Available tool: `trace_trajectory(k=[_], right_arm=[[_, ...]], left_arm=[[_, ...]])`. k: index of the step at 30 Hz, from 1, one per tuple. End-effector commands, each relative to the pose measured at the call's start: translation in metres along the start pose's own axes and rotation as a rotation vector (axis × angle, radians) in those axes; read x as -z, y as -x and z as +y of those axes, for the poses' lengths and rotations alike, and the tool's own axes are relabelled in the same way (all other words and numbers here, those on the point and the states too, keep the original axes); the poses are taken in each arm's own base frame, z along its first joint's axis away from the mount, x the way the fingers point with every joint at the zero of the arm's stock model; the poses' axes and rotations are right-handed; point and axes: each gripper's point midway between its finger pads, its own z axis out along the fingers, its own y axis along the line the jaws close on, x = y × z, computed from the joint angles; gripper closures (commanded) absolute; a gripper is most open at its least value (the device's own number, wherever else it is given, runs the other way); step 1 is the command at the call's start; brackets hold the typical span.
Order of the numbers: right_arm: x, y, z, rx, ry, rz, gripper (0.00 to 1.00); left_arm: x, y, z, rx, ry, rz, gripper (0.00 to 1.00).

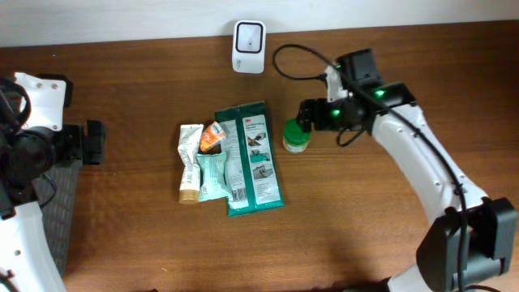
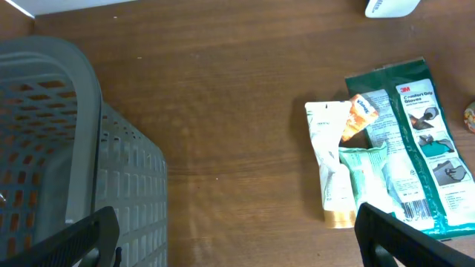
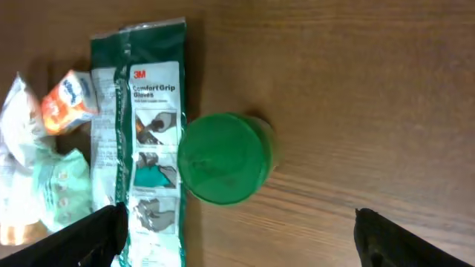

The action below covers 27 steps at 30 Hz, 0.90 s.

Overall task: Scan the item barcode
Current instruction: 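Reach the right gripper to the green-lidded jar and grasp it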

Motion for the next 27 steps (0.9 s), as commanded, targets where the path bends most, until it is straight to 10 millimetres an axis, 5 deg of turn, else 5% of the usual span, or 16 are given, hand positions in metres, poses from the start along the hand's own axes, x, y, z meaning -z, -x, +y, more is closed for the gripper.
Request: trace_trajectory(k=[1,8,13,17,23,27], right_arm=[[-0.01,0.013,0.024,-0.018,-0.051,-0.072,0.05],[-0.077,-0.005,0.014,-0.044,-0.123,0.029,0.05],[-0.079,-0.011,0.016,-0.019,-0.106,0.054,0.05],[-0.081,-0.013,0.017,0.167,-0.09,0.073,0.06],[-0.096,-0.019,0.017,0.157,-0.074,0.101,0.06],[-0.097,-0.019,0.016,0.127,-0.077,0.102,0.2]], left_arm=[[0.004,0.003,0.002,-0.014,0.006,-0.013,0.01],[0.004,0.003,0.002,-0.014,0.006,-0.013,0.01],[0.004,0.003,0.002,-0.014,0.006,-0.013,0.01],[0.004,0.003,0.002,-0.014,0.005,-0.013,0.01],[0.004,-0.002,0.0,-0.009,-0.003,0.007,0.01],[0.004,-0.002,0.0,-0.009,-0.003,0.007,0.01]])
